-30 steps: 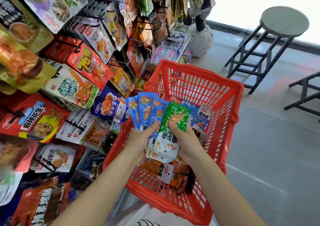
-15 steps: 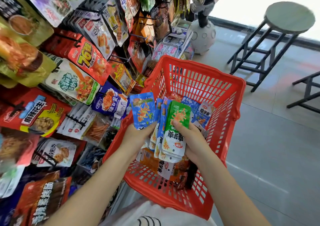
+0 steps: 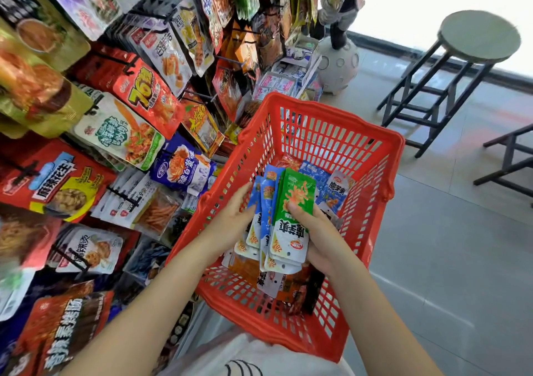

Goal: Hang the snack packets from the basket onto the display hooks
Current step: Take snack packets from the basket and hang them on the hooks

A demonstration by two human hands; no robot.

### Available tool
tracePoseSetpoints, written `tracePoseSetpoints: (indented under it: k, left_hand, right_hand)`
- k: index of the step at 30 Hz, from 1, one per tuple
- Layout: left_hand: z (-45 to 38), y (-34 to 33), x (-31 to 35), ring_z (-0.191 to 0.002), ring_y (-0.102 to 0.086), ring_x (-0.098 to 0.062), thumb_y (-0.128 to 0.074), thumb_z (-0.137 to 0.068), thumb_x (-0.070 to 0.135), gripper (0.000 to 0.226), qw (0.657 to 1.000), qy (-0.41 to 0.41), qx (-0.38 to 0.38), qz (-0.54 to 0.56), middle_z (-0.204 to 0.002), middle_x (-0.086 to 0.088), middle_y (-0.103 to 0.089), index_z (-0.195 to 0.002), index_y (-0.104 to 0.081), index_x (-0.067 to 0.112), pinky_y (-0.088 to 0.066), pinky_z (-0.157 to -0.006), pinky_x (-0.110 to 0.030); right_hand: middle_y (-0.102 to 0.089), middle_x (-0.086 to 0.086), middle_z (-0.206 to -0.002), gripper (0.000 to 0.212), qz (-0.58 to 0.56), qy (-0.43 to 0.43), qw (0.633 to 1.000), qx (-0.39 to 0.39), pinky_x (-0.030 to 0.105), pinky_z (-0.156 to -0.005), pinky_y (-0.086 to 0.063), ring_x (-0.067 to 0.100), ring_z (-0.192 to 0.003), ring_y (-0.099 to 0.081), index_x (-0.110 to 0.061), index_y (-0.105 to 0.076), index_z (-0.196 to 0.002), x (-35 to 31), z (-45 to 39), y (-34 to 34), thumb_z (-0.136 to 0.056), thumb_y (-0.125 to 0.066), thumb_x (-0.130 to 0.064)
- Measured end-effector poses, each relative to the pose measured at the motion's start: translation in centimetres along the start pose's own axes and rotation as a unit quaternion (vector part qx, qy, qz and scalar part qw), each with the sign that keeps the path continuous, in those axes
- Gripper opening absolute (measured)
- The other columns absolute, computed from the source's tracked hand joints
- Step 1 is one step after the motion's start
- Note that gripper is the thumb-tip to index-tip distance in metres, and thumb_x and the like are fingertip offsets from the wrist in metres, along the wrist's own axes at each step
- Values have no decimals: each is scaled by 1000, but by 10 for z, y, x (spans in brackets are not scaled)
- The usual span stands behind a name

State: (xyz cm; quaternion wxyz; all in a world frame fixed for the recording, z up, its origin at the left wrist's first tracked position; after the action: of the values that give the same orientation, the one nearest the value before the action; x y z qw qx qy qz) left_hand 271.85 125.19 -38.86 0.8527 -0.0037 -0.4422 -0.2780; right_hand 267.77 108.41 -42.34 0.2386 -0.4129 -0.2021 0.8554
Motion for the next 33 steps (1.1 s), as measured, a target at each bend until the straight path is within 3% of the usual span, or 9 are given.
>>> tracePoseSetpoints:
  k: [4, 9, 11, 14, 18, 22, 26, 28, 33]
  left_hand:
    - [8, -5, 13, -152, -18, -12, -27, -94, 72, 72, 999, 26, -20, 24, -165, 16, -19, -158, -20, 39, -21, -119, -40]
    - [7, -16, 21, -155, -4, -18, -45, -97, 63, 60, 989, -15, 29, -144, -166, 5, -8, -148, -36, 33, -17, -120, -42]
    - [10, -21, 25, -149, -24, -16, -54, -97, 55, 61, 985, -39, 57, -155, -160, 1, -24, -148, -36, 25, -30, -114, -29]
    - [11, -31, 22, -108, -57, -2, -61, -99, 37, 30, 999, -13, 46, 22, -113, 19, -57, -121, -41, 40, -41, -70, -11]
    - [6, -29, 18, -102, -63, -3, -65, -98, 27, 37, 970, 12, 77, 231, -112, 15, -66, -131, -50, 31, -48, -69, -18]
    - [6, -16, 18, -93, -62, -4, -69, -95, 26, 31, 928, 49, 140, 341, -106, 13, -64, -120, -51, 32, -52, -81, -31]
    - [2, -10, 15, -114, -65, -36, -84, -76, 45, 74, 877, 56, 214, 428, -130, -7, -65, -139, -49, 29, -53, -96, -61]
    - [1, -14, 19, -119, -63, -32, -83, -62, 59, 93, 872, 41, 236, 428, -135, -5, -62, -142, -46, 30, -51, -100, -58]
    - [-3, -28, 23, -100, -65, -14, -65, -97, 35, 45, 884, -7, 268, 383, -121, 2, -64, -135, -41, 27, -55, -87, -39]
  right_hand:
    - [-67, 2, -133, 63, 13, 32, 999, 15, 53, -103, -50, 26, -123, -63, -26, -51, -142, 5, 0, -10, -86, -76, -35]
    - [-37, -5, -160, 99, 19, 59, 997, 43, 53, -119, -32, 19, -146, -37, -34, -21, -159, 14, -5, -26, -79, -71, -63]
    - [-27, -6, -165, 106, 20, 58, 997, 55, 54, -121, -27, 18, -150, -29, -37, -24, -158, 14, -5, -31, -71, -61, -84]
    - [-27, -2, -165, 126, -5, 65, 995, 80, 54, -122, -24, 20, -151, -28, -35, -32, -156, 12, -7, -32, -51, -56, -100]
    - [-42, -24, -147, 46, 169, 74, 983, 12, 14, -100, -40, -17, -126, -43, -44, -38, -143, -7, 6, -50, -100, -47, -58]
    - [-44, -19, -150, 82, 256, 68, 964, -15, 39, -114, -40, 4, -134, -45, -35, -40, -150, -4, 16, -38, -80, -64, -70]
    - [-72, 7, -117, 57, 170, 26, 985, 28, 42, -83, -61, 25, -99, -73, -13, -58, -127, 3, 15, -30, -84, -76, -46]
    - [-73, 6, -117, 68, 92, 18, 994, 60, 50, -91, -58, 27, -101, -72, -19, -56, -132, 9, 16, -34, -78, -83, -50]
    - [-64, -6, -121, 57, 75, 104, 985, 116, 36, -90, -55, 12, -105, -66, -32, -44, -134, 16, 9, -57, -87, -76, -40]
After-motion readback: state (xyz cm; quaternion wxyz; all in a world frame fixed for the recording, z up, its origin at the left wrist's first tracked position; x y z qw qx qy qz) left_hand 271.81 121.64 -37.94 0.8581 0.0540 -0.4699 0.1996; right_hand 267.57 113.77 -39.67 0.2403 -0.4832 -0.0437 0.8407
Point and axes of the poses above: each hand's wrist, its own z-axis away from the middle knuckle, its own y-axis out of the back of the hand, x = y × z, the point moved 4 cm from there along -z, towards the middle knuckle
